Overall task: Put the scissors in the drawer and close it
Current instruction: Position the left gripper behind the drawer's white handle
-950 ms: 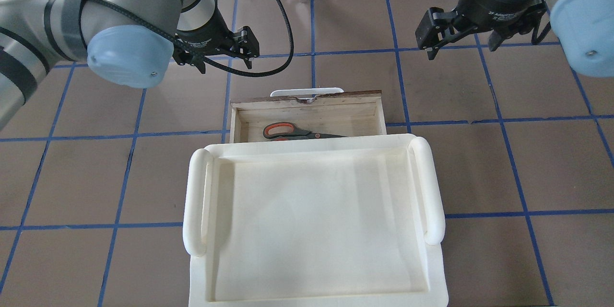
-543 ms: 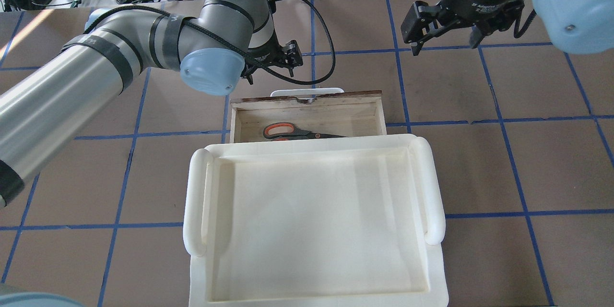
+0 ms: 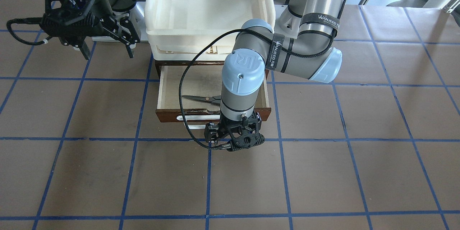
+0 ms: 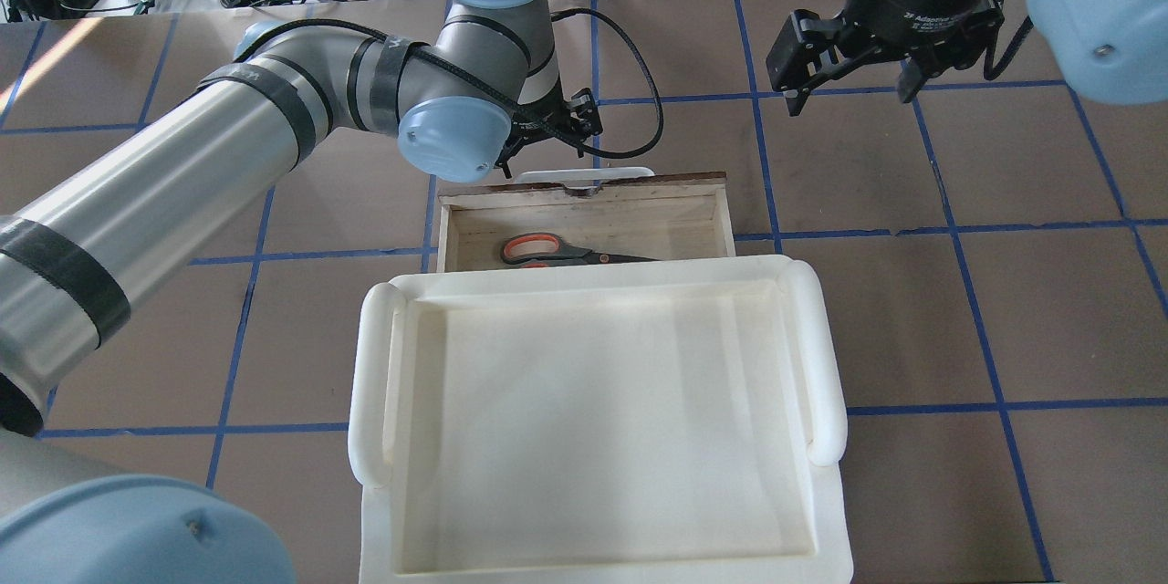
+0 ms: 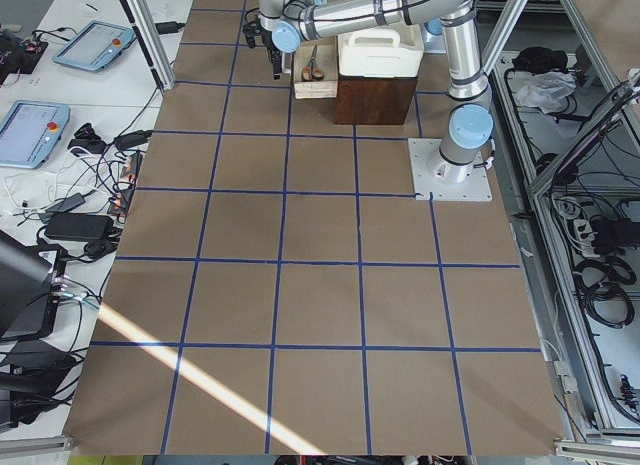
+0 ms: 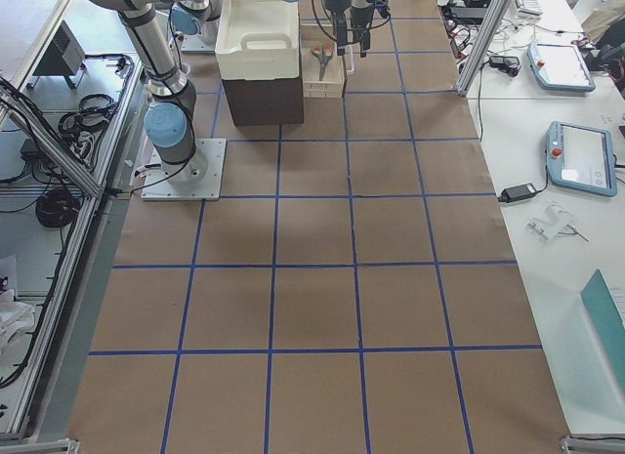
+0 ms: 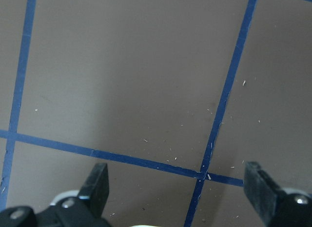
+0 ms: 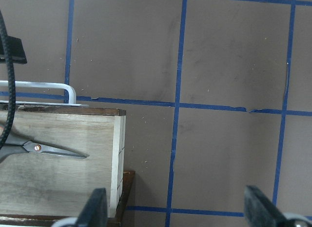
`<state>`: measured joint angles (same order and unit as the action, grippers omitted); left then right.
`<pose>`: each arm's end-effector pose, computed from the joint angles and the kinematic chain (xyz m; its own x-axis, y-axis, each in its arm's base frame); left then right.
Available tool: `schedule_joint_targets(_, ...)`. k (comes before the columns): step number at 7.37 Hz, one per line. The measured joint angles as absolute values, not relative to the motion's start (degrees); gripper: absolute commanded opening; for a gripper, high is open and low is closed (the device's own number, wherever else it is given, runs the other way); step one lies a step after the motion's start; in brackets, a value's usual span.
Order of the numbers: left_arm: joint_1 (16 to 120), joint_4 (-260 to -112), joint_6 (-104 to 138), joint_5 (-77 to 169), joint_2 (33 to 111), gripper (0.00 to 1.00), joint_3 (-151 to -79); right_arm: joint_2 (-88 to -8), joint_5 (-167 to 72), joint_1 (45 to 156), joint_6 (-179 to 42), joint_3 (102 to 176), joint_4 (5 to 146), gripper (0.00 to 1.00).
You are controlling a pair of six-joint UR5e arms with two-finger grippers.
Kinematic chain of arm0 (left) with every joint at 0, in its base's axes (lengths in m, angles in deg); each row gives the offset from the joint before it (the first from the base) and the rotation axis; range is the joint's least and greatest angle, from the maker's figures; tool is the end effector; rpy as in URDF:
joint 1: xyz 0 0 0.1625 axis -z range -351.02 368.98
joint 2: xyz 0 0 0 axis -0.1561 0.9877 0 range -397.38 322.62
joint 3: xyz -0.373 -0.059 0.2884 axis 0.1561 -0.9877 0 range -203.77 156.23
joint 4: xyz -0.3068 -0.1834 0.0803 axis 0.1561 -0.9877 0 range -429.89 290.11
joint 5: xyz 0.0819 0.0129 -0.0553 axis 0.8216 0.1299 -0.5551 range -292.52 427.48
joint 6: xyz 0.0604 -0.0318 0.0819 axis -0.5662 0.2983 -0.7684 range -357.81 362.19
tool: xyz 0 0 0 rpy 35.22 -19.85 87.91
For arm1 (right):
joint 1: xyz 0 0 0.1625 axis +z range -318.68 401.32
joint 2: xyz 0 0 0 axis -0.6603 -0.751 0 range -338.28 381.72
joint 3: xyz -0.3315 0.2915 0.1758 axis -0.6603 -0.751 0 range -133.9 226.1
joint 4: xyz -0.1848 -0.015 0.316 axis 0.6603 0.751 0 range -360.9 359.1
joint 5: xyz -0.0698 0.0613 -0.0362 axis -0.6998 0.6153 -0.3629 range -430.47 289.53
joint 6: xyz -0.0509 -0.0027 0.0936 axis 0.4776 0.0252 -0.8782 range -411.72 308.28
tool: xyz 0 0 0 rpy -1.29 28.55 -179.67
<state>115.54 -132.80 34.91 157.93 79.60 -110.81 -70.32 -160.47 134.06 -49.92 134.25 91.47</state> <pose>-0.3073 -0.5685 0.3460 -0.9603 -0.2780 0.0224 -0.2788 0.9591 -0.0493 0.1539 -0.4275 0.5654 -0.9969 -0.0789 0.0035 -0.0788 0.9909 -0.1090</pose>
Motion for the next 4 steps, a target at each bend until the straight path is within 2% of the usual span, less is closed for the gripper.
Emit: schedule_joint_targets(4,116.2,-136.8,37.9,158.3,80.0,1.00,-110.7,-71.0,-160.4,134.3,-50.0,134.4,91.8,1.00)
